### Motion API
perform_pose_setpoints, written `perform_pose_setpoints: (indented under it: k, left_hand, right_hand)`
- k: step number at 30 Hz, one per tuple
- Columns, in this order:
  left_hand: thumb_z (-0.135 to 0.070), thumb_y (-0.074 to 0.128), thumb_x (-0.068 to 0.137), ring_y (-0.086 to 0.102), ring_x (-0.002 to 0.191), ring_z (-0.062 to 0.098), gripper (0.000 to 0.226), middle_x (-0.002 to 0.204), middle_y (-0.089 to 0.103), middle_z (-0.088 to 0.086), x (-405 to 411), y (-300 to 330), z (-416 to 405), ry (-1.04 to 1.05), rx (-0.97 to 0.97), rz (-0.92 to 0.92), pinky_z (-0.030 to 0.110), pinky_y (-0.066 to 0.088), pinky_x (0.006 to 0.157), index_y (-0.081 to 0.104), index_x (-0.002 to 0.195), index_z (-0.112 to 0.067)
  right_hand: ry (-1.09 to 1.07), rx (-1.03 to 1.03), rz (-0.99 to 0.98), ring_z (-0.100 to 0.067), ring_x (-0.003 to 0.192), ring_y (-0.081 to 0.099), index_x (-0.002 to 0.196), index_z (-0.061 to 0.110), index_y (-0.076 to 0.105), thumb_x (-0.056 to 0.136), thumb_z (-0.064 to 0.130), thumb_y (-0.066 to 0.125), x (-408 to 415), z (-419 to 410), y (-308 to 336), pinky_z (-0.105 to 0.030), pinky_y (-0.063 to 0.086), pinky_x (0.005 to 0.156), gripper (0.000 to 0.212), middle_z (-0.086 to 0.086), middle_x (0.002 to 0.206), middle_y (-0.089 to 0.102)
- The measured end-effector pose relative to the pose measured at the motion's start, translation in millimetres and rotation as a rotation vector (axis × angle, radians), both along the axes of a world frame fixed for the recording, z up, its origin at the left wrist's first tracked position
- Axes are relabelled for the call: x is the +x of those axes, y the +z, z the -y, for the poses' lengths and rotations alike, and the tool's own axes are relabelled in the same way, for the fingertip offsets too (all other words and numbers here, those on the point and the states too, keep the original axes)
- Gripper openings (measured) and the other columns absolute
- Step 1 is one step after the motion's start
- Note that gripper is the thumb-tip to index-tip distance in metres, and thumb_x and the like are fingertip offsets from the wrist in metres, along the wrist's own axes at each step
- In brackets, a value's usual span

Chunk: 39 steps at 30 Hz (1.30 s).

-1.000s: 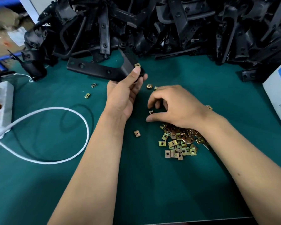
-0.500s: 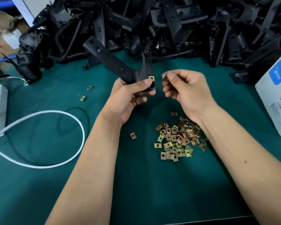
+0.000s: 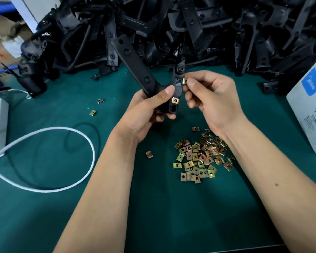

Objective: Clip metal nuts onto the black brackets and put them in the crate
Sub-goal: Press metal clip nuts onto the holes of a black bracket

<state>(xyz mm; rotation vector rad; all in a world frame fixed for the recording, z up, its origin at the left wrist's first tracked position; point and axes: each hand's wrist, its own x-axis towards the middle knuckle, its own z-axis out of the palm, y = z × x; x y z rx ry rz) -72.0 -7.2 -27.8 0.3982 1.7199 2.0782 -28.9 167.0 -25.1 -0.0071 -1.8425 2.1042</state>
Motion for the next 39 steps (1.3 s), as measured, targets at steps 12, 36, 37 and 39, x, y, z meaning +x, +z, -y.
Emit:
perform_pose_setpoints:
  k: [12, 36, 37, 39]
  left_hand:
    - [-0.031, 0.073, 0.09, 0.064, 0.055, 0.018, 0.012, 0.074, 0.069, 0.002, -2.9, -2.9, 2.9, -0.049, -0.006, -0.004, 0.021, 0.026, 0.047, 0.078, 0.084, -0.023]
    - [-0.036, 0.072, 0.087, 0.066, 0.062, 0.021, 0.027, 0.095, 0.076, 0.01, -6.1, -7.1, -0.5, -0.084, 0.003, 0.028, 0.016, 0.029, 0.041, 0.077, 0.105, -0.015]
    - [-0.035, 0.072, 0.088, 0.066, 0.062, 0.021, 0.026, 0.095, 0.076, 0.011, -5.8, -7.9, -1.8, -0.07, -0.003, 0.021, 0.017, 0.031, 0.043, 0.077, 0.104, -0.015]
    - [-0.031, 0.072, 0.092, 0.065, 0.062, 0.02, 0.023, 0.092, 0.077, 0.011, -4.7, -10.3, -5.8, -0.011, -0.042, -0.023, 0.019, 0.039, 0.047, 0.076, 0.104, -0.012]
  right_hand:
    - [0.108, 0.086, -0.001, -0.016, 0.062, 0.053, 0.124, 0.008, 0.047, 0.1, -0.006, 0.056, 1.0, -5.3, 3.4, -0.024, 0.038, 0.05, 0.029, -0.007, 0.077, 0.062]
    - [0.046, -0.06, 0.099, -0.019, 0.068, 0.058, 0.095, 0.0, 0.074, 0.106, 0.012, 0.055, 2.0, 2.5, 0.3, -0.025, 0.041, 0.054, 0.025, -0.011, 0.078, 0.063]
    - [0.048, -0.072, 0.11, -0.02, 0.068, 0.058, 0.093, 0.001, 0.073, 0.106, 0.014, 0.055, 1.9, 2.4, 0.5, -0.026, 0.041, 0.054, 0.026, -0.012, 0.079, 0.063]
    - [0.033, -0.063, 0.15, -0.021, 0.068, 0.058, 0.087, 0.004, 0.072, 0.104, 0.022, 0.06, 1.5, 1.8, -0.6, -0.027, 0.042, 0.055, 0.028, -0.012, 0.077, 0.062]
